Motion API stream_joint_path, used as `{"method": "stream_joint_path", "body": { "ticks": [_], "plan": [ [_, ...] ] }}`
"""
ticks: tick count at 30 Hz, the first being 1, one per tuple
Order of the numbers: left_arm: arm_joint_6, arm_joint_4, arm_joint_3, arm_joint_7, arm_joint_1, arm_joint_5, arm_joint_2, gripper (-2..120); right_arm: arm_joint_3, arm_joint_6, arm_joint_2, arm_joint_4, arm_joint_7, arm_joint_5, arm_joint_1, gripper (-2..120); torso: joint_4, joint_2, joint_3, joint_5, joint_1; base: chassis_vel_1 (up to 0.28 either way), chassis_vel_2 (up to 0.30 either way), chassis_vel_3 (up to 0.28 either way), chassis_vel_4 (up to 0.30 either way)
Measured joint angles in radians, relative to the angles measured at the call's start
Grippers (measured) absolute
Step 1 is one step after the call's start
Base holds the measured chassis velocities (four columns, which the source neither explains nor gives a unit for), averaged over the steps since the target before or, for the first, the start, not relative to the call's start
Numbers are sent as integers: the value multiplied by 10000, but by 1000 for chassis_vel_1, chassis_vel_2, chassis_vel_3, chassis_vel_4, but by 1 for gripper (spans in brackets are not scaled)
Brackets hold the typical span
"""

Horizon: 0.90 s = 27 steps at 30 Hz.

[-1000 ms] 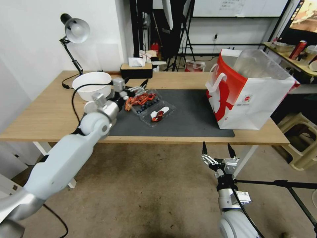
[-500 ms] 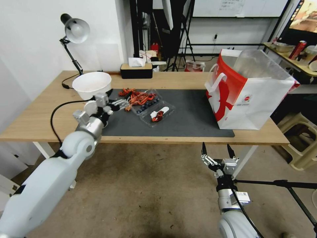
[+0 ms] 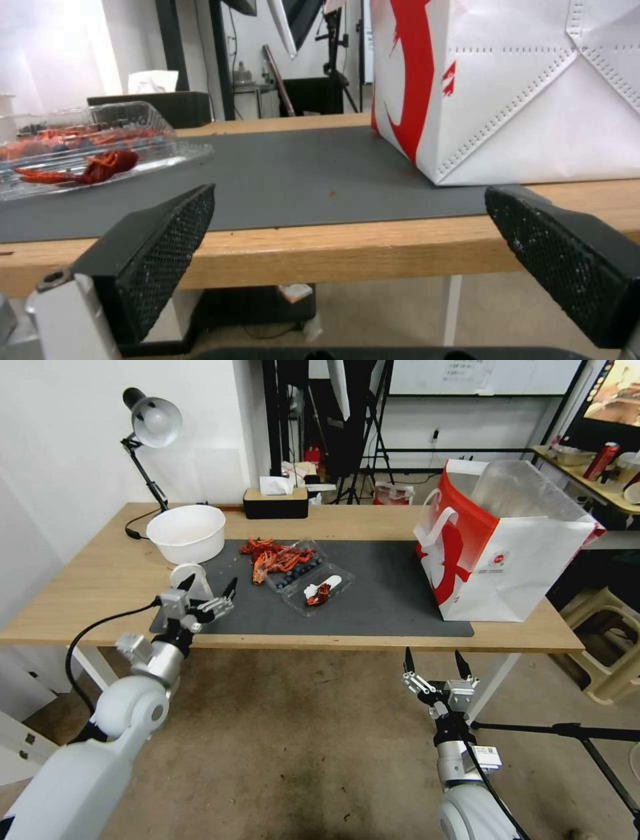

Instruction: Pick up the trash from the table and place it into the takeout bag.

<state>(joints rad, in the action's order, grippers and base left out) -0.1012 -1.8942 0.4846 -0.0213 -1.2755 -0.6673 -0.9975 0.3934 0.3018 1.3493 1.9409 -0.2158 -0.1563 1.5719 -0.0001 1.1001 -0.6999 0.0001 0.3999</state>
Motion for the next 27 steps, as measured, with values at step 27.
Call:
{"method": "stream_joint_path", "body": {
  "ticks": [27],
  "plan": [
    [-1307, 167, 932, -285, -2273, 1363, -1325, 100, 17, 87, 88, -24, 4, 27, 131, 100, 0, -1, -1, 0, 2, 0, 0, 0, 0]
  ]
}}
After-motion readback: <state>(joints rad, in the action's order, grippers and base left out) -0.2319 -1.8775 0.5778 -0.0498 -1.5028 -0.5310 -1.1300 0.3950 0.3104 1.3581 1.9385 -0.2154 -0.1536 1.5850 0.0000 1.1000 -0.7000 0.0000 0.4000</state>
